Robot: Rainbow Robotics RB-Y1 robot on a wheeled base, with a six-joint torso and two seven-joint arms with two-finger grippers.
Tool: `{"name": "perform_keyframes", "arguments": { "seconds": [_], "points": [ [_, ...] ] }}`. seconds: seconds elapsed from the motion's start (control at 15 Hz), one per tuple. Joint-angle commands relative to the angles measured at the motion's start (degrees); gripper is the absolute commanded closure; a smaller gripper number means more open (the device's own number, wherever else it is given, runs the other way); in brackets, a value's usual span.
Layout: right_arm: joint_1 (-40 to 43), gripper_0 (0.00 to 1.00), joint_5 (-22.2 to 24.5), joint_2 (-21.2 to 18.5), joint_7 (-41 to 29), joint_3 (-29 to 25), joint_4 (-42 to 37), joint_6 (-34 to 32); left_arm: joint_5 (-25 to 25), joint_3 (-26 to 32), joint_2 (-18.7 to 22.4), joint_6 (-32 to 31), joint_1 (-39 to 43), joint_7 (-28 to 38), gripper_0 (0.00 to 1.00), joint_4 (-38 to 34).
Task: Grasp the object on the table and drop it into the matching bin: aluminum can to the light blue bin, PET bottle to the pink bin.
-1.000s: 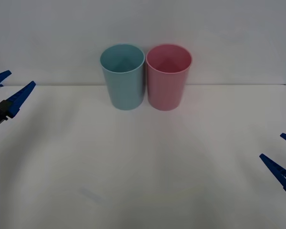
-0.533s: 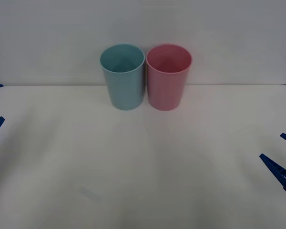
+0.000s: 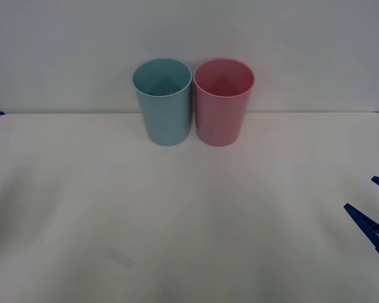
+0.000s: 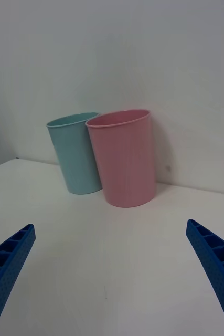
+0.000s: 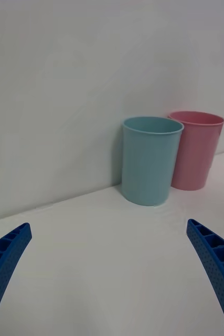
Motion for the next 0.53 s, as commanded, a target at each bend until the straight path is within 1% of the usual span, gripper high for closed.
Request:
{"name": "perform_keyframes", "arguments": {
  "seconds": [0.07,0.2,0.53],
  "points": [
    [0.0,0.0,0.0,0.0,0.0,0.0,0.0,0.0,1.04,-0.53,-0.01,0.83,1.54,0.39,0.0,0.01],
    [0.0,0.0,0.0,0.0,0.0,0.0,0.0,0.0,1.31,-1.76,-0.01,2.59,2.42,0.21,0.0,0.01],
    [0.0,0.0,0.0,0.0,0.0,0.0,0.0,0.0,1.31,-1.76,-0.01,2.59,2.42,0.21,0.0,0.01]
  ]
}}
